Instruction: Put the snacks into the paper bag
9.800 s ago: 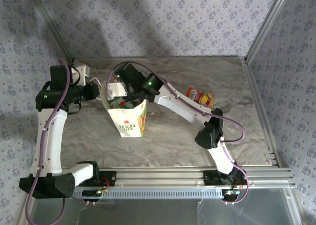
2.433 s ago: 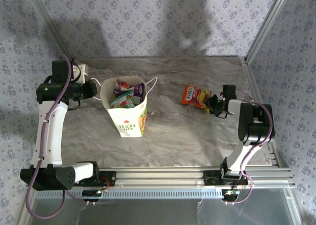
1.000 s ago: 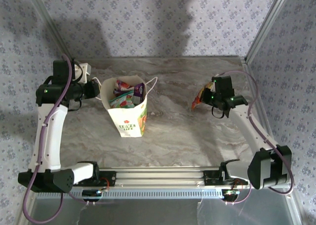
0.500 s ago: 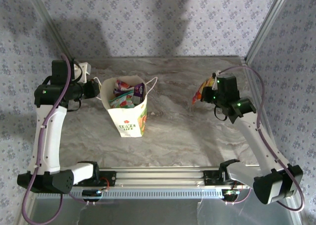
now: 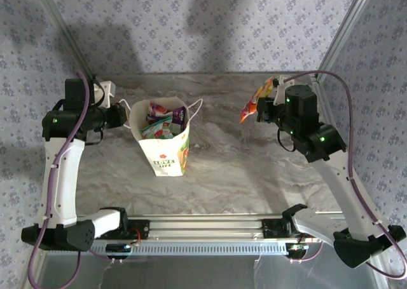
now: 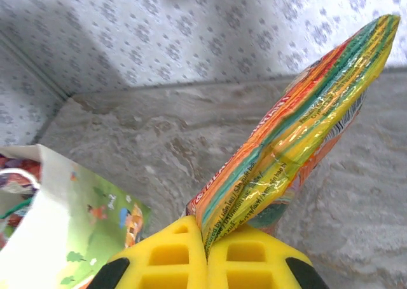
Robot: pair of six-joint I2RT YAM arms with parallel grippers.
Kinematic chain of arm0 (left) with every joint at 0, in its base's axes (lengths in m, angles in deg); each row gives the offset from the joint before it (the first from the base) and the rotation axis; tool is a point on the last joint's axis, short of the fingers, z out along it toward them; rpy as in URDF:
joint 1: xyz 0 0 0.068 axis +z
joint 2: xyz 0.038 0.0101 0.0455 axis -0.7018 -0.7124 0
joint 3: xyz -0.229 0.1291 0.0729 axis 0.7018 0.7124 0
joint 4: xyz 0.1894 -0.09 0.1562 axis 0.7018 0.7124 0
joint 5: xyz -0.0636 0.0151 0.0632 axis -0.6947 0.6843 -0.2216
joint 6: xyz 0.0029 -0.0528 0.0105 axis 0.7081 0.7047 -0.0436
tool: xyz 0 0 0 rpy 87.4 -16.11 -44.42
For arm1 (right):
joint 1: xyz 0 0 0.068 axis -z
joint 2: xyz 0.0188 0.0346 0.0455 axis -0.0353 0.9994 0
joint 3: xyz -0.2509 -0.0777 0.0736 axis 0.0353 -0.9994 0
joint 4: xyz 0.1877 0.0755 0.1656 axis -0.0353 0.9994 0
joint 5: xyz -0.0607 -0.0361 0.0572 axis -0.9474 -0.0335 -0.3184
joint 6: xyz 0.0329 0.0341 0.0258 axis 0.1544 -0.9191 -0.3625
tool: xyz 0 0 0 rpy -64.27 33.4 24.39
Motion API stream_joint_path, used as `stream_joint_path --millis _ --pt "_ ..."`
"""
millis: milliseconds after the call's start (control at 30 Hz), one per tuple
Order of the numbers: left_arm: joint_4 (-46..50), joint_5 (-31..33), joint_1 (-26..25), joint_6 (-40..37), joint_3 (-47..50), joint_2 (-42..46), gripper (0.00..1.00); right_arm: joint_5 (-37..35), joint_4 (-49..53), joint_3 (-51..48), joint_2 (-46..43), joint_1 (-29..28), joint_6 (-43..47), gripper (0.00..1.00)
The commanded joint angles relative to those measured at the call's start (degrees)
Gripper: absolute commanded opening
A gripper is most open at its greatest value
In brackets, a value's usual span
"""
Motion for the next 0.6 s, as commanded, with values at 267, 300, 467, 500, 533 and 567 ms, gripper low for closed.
stream_joint_path --millis 267,300,467,500,533,567 --pt "0.21 0.94 -0.35 -0.10 -0.10 2.22 0.15 -0.94 -3.35 11.70 0.42 -6.82 7.55 0.00" --pt "0.09 0.98 -0.36 -0.07 0.25 2.31 0.15 0.18 -3.66 13.14 1.20 -7.33 8.51 0.00" --pt "-0.18 0.84 -0.38 -0.10 0.88 2.29 0.15 5.38 -5.49 20.37 5.56 -10.24 12.65 0.00" --pt "-0.26 0.86 -0.40 -0.02 0.99 2.39 0.15 6.22 -5.93 21.89 6.66 -10.86 13.18 0.00" --pt "-0.38 0.89 -0.36 0.09 1.09 2.51 0.15 7.05 -6.33 23.22 7.73 -11.54 13.57 0.00" --pt "-0.43 0.91 -0.34 0.07 1.23 2.63 0.15 8.04 -6.61 24.45 8.71 -12.08 13.95 0.00"
